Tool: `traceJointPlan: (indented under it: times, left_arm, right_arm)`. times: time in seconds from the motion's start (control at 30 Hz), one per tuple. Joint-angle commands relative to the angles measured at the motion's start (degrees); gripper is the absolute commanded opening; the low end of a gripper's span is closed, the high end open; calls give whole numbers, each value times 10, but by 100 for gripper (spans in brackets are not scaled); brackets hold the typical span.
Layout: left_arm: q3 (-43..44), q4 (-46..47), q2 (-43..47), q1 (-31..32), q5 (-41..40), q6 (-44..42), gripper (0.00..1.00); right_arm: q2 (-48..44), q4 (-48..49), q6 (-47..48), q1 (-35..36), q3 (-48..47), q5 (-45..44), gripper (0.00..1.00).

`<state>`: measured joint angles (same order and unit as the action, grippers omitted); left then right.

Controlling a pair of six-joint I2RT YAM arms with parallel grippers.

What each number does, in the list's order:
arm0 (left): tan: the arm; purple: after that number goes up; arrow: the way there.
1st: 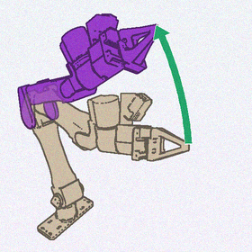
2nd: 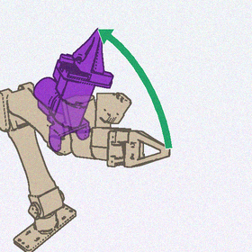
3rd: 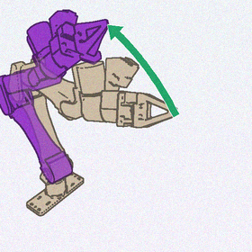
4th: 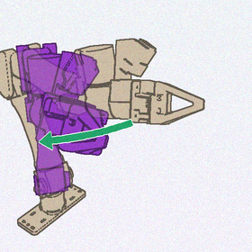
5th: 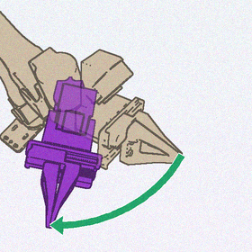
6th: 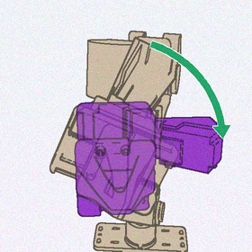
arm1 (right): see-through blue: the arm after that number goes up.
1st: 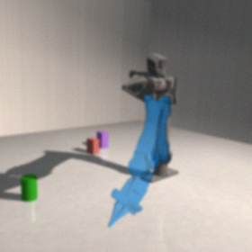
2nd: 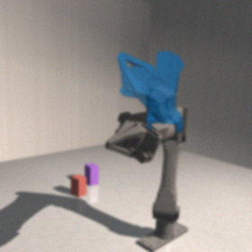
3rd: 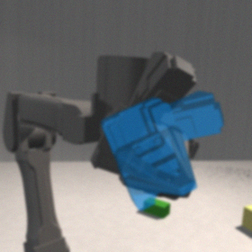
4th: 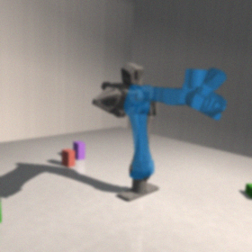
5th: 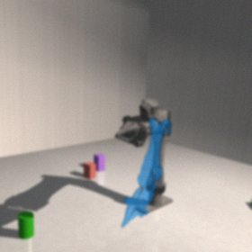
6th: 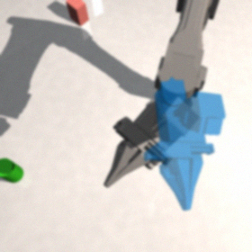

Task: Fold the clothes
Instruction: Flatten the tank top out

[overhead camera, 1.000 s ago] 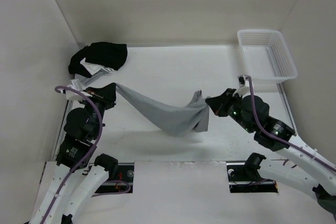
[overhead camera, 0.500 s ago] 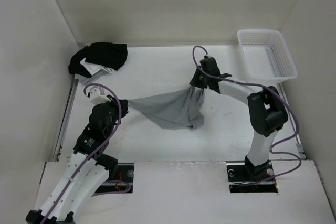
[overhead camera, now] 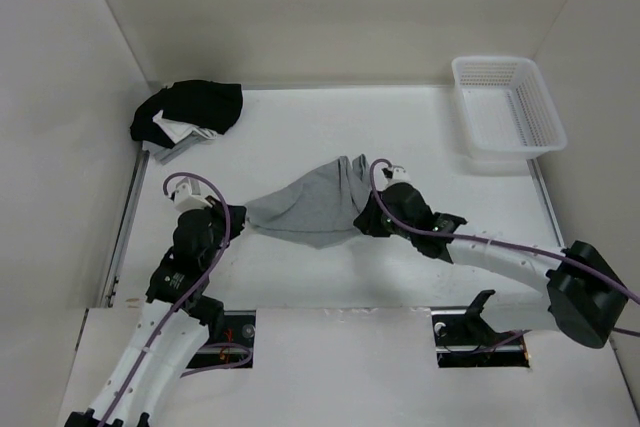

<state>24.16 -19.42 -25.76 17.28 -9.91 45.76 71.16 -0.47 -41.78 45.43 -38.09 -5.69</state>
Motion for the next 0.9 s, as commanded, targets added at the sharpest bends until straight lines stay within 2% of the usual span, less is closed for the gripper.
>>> traceJointPlan:
  times: [0.0,0.13,0.27,0.5,0.87]
  left_arm:
    - [-13,17,19,-2,27,9,1]
    - [-16,18,24,-2,36,10,1]
    - [-19,20,28,0,38,11,1]
    - [-25,20,34,3,38,13,1]
    - [-28,30,26,2,42,13,1]
  right_arm:
    - [6,14,-37,15,7,-38,29]
    - [32,21,-45,30,5,-45,37]
    - [63,40,-52,30,2,-49,36]
    - [108,47,-52,30,-22,-46,26]
    - [125,54,-57,23,-26,-42,33]
